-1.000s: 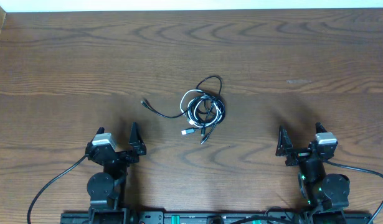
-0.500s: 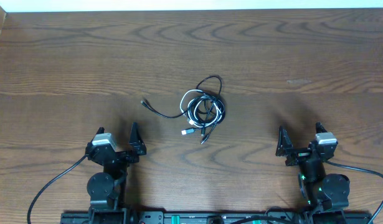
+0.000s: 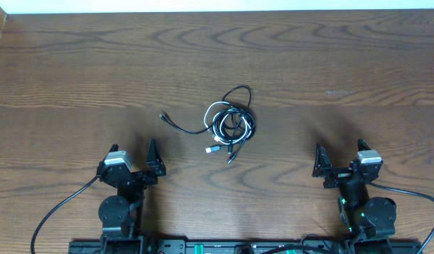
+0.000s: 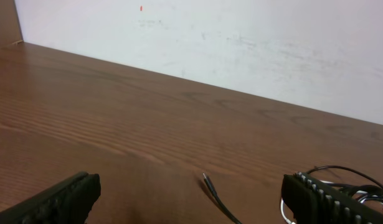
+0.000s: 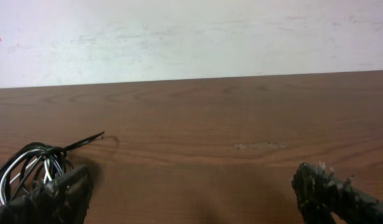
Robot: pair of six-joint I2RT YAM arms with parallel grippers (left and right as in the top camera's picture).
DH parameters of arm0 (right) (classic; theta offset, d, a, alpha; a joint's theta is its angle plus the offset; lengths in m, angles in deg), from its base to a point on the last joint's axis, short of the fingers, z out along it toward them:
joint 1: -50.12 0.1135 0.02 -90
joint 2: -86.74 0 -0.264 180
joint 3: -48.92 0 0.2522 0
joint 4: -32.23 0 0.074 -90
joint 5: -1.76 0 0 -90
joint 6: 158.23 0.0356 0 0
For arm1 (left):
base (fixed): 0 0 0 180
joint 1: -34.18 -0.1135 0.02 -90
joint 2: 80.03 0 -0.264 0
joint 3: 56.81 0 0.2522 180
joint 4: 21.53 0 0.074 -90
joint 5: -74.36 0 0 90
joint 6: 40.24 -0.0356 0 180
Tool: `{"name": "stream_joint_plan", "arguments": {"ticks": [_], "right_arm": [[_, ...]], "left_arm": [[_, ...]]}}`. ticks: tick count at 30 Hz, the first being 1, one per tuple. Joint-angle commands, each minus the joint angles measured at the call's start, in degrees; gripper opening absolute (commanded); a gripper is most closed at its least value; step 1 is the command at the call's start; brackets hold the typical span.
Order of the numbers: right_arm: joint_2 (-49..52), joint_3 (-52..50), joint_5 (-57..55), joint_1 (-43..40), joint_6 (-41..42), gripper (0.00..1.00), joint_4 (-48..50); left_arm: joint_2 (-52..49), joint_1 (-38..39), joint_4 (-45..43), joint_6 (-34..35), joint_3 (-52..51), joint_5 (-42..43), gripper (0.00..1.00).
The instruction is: Untangle cables
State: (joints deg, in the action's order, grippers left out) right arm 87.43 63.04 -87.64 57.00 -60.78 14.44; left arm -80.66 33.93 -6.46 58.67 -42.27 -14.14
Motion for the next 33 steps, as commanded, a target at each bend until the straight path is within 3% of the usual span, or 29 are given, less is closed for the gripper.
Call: {"name": "stream_joint_plan", "arguments": {"ticks": [1, 15, 20, 23, 27, 33], "right_arm": [[-0.2, 0.0, -0.2, 0.0, 0.4, 0.99, -0.2], [-0.2, 0.0, -0.2, 0.0, 0.4, 0.99, -0.2], [-0.2, 0.0, -0.2, 0.0, 0.4, 0.99, -0.2], [-0.2, 0.0, -0.2, 0.0, 0.4, 0.99, -0.2], [-0.2, 0.0, -0.2, 0.0, 0.4, 0.99, -0.2], [-0.2, 0.0, -0.2, 0.0, 0.4, 0.99, -0.2]], "left_arm": [[0.4, 0.2, 2.9, -0.9, -0.5, -1.6, 0.99], [0.4, 0.2, -0.9, -1.1, -0.5, 2.8, 0.99], [0.4, 0.2, -3.5, -0.9, 1.5, 21.6, 0.99], [0.4, 0.2, -3.5, 4.0, 3.5, 23.4, 0.99], [0.3, 0.2, 1.0, 9.0, 8.9, 23.4, 0.99], [-3.8, 0.2, 11.6, 9.2, 22.2, 23.4, 0.99]]}}
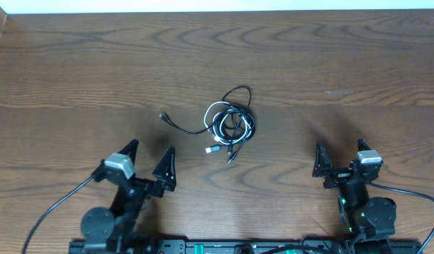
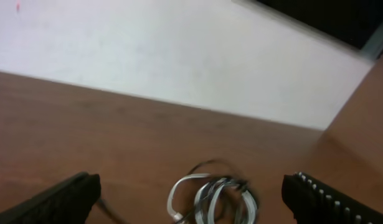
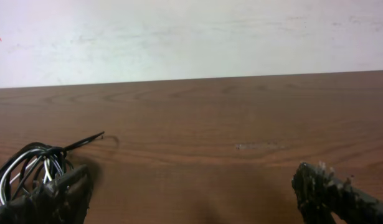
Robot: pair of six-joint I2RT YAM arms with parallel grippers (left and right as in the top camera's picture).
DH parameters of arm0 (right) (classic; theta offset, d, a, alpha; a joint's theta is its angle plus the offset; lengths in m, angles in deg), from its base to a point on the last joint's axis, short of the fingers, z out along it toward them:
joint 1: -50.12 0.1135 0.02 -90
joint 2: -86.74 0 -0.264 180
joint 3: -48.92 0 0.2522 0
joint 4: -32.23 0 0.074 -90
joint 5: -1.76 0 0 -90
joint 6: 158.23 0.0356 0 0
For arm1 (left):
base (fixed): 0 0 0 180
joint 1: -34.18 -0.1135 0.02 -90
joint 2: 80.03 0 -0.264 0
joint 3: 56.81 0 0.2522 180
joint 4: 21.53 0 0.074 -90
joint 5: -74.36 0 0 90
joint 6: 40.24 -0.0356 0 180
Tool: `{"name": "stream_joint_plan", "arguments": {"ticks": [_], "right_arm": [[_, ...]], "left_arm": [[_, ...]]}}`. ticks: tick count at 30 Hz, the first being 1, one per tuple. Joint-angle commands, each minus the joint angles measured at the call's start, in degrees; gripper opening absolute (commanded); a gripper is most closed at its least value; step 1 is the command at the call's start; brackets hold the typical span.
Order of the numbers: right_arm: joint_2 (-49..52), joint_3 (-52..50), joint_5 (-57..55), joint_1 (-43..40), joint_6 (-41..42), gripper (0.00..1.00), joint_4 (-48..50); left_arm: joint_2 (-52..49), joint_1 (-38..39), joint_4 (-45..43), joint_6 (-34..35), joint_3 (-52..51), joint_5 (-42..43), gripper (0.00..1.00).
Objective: Untangle cables
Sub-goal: 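Raise the left gripper and move it toward the cable bundle's left side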
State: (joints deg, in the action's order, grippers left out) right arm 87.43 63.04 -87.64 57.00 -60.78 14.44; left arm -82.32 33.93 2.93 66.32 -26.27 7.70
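Observation:
A tangle of black and white cables (image 1: 231,125) lies coiled in the middle of the wooden table (image 1: 329,56). One black end (image 1: 164,116) trails to the left and a white plug (image 1: 212,149) points to the front. My left gripper (image 1: 150,159) is open at the front left, turned toward the tangle. In the blurred left wrist view the coil (image 2: 216,196) shows between its fingers (image 2: 60,199), still ahead of them. My right gripper (image 1: 338,159) is open at the front right, apart from the cables. The tangle's edge (image 3: 29,168) shows at the left of the right wrist view.
A pale wall (image 3: 191,37) bounds the table's far side. A raised wooden edge runs along the far left. Both arm bases and their cables sit along the front edge (image 1: 217,247).
My left arm has swung so that its open gripper now points to the right, toward the tangle, with the coil centred in its wrist view. The right arm and the cables have not moved.

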Motion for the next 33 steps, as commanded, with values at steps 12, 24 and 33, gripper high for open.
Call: {"name": "stream_joint_plan", "arguments": {"ticks": [12, 24, 33], "right_arm": [[-0.2, 0.0, -0.2, 0.0, 0.4, 0.99, -0.2], [-0.2, 0.0, -0.2, 0.0, 0.4, 0.99, -0.2], [-0.2, 0.0, -0.2, 0.0, 0.4, 0.99, -0.2]], "left_arm": [[-20.7, 0.2, 21.9, 1.6, 32.1, 4.5, 0.99], [-43.2, 0.2, 45.5, 1.1, 52.4, 12.5, 0.99], [-50.9, 0.2, 50.0, 1.1, 53.9, 11.8, 0.99]]}}
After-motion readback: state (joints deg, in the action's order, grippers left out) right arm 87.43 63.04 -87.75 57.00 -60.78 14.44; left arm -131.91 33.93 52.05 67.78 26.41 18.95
